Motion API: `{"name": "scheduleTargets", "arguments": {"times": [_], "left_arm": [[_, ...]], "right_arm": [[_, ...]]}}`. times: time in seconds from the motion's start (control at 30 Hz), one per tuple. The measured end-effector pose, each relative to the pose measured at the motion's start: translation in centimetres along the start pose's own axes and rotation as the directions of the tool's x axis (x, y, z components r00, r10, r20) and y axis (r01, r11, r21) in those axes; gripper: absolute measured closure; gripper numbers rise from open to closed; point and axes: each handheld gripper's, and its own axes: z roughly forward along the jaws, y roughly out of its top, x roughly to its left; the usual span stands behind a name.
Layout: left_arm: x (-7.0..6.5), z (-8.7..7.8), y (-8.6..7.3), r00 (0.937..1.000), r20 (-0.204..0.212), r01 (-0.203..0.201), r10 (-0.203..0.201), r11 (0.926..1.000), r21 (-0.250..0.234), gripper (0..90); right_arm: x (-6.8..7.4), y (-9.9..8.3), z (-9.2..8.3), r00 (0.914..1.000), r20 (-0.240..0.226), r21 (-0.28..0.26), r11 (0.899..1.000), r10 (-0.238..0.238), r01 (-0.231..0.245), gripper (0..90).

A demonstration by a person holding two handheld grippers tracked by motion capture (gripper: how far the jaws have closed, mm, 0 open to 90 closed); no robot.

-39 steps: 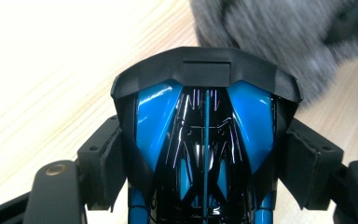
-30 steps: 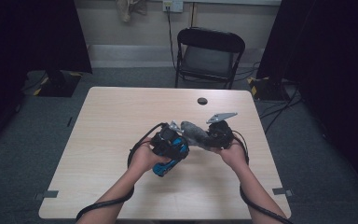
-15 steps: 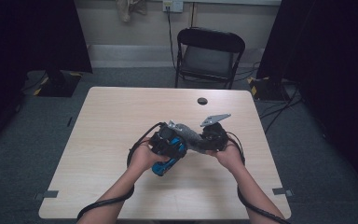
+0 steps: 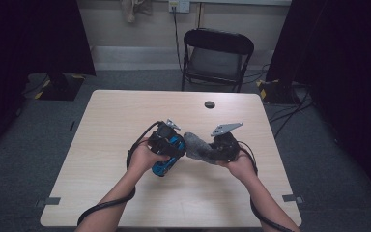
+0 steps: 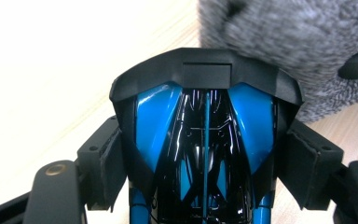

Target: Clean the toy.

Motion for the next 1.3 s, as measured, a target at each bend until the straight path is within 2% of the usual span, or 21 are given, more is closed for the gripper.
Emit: {"name": "scheduleTargets", "arguments": {"times": [0.13,0.23,0.37,0.43,0.57,0.8,0.97,1.13,1.3], "left_arm": [[-0.7,-1.0,0.6,0.9998,0.009,-0.019,0.019,0.9991,-0.037,25.4],[-1.2,-1.4,1.4,0.9992,0.014,-0.037,0.038,0.998,-0.052,25.4],[-1.2,-1.2,2.1,0.9995,-0.013,-0.029,0.028,0.9981,-0.054,25.4],[-1.0,-1.1,2.1,0.9998,-0.012,-0.018,0.017,0.9985,-0.051,25.4],[-0.9,-1.0,1.8,0.9997,-0.017,-0.018,0.017,0.9986,-0.05,25.4],[-0.8,-1.0,1.8,0.9997,-0.02,-0.016,0.015,0.9984,-0.054,25.4],[-0.7,-1.2,2.0,0.9997,-0.024,-0.006,0.005,0.9981,-0.062,25.4],[-0.5,-1.4,2.1,0.9997,-0.025,-0.006,0.005,0.9979,-0.064,25.4],[-0.4,-1.4,2.2,0.9997,-0.023,0.006,-0.008,0.9978,-0.067,25.4]], "right_arm": [[-1.3,-0.8,-0.3,0.9958,0.066,-0.015,0.998,0.063,-0.062,70.2],[-1.6,-1.0,0.0,0.9934,0.086,-0.011,0.997,0.076,-0.075,70.2],[-0.4,-0.5,0.7,0.9982,0.033,-0.016,0.999,0.05,-0.049,70.1],[0.2,-0.2,1.2,0.999,0.029,0.001,0.999,0.033,-0.033,70.2],[0.6,-0.3,1.7,0.9991,-0.01,-0.012,0.999,0.042,-0.042,70.2],[1.5,-0.6,2.7,0.9986,-0.037,-0.004,0.999,0.038,-0.038,70.2],[2.6,-0.4,3.6,0.9981,-0.06,0.005,1.0,0.017,-0.016,70.2],[3.0,-0.7,4.2,0.9948,-0.098,-0.008,1.0,0.026,-0.027,70.2],[3.5,-0.8,4.8,0.9936,-0.112,-0.001,1.0,0.018,-0.018,70.2]]}}
